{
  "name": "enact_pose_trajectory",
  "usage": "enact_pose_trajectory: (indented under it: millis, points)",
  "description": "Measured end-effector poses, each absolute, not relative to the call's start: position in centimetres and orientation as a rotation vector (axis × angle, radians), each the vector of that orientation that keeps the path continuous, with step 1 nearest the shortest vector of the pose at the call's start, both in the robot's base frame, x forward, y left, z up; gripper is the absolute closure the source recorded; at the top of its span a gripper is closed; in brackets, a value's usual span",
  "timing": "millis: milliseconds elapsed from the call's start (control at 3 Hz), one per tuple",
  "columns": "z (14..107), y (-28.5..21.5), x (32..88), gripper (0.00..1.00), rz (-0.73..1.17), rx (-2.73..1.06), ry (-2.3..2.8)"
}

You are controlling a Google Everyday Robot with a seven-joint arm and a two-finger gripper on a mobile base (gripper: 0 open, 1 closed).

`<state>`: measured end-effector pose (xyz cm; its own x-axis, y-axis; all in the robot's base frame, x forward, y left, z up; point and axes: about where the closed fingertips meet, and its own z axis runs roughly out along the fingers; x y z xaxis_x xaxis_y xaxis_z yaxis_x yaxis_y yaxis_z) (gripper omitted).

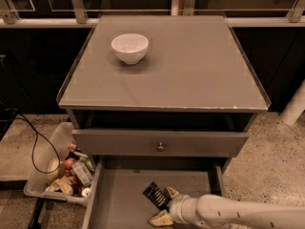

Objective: Pick rxbar chocolate from middle drawer and place on counter

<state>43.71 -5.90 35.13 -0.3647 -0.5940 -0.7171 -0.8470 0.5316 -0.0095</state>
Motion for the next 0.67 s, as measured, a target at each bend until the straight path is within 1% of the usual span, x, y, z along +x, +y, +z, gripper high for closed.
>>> enact_pose_trajectory:
  millis: [667]
  points:
    - [35.13,-5.9,43.71,0.66,0.48,-1.163,2.093]
